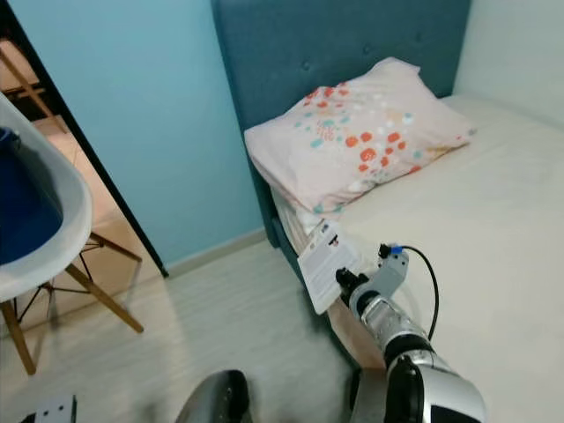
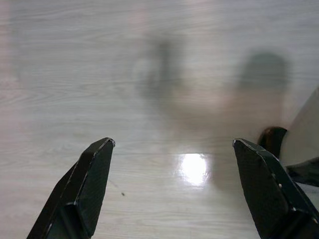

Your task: Clean up the room

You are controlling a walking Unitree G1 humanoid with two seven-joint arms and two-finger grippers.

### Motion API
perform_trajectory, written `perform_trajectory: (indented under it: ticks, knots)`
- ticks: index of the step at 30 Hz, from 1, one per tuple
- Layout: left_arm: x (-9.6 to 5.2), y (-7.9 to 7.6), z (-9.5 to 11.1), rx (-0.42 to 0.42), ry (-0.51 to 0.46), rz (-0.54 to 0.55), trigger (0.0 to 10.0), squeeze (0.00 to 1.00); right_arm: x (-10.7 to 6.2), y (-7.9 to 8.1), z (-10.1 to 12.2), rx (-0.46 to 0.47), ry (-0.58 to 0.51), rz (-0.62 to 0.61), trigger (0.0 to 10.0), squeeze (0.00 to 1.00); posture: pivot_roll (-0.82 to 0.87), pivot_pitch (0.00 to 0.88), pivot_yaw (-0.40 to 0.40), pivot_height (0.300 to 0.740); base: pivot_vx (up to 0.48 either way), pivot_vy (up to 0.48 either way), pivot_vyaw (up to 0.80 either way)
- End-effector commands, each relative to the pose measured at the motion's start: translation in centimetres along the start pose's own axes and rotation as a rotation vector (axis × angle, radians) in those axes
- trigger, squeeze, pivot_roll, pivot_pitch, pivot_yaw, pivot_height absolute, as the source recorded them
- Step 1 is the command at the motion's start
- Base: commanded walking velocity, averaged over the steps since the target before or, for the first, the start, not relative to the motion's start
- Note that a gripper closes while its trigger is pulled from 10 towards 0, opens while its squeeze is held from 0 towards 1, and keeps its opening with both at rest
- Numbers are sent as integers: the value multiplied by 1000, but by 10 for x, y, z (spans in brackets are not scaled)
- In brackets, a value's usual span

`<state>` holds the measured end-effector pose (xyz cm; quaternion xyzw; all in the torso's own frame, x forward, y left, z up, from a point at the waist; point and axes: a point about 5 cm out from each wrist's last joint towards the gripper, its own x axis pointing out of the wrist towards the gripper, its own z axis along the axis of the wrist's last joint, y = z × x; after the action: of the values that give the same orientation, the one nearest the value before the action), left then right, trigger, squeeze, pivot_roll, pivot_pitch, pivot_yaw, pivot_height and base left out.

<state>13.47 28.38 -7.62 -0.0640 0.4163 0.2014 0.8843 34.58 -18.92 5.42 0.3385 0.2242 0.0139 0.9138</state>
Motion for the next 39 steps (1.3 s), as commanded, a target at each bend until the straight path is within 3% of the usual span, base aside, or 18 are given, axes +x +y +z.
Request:
perform_trajectory:
  ticks: [1,7,8,19,28,31,34,39]
  knots:
    - [-2,15,5,28,-22,18,10000,0,2,8,22,-41,-71,5,10000,0,75,160,104,550,0,0,0]
    - [-5,23,1,42,-24,19,10000,0,0,12,55,-57,-163,-2,10000,0,81,195,113,550,0,0,0]
    - [-7,25,-2,48,-20,14,10000,0,-2,15,70,-52,-205,3,10000,0,81,203,115,550,0,0,0]
    - [-12,32,-11,54,-13,10,10000,0,-7,4,77,-90,-178,-55,10000,0,98,247,117,550,0,0,0]
    - [-18,47,-16,66,-10,19,10000,0,-6,8,75,-229,-82,-3,10000,0,106,285,131,550,0,0,0]
    - [-19,49,-16,61,-11,24,10000,0,-10,2,79,-283,-56,-25,10000,0,112,296,129,550,0,0,0]
    - [-20,49,-18,57,-12,24,10000,0,-17,-10,89,-394,-36,-93,10000,0,112,304,131,550,0,0,0]
    - [-21,48,-21,60,-6,18,10000,0,-22,-14,103,-459,-70,-136,10000,0,106,309,134,550,0,0,0]
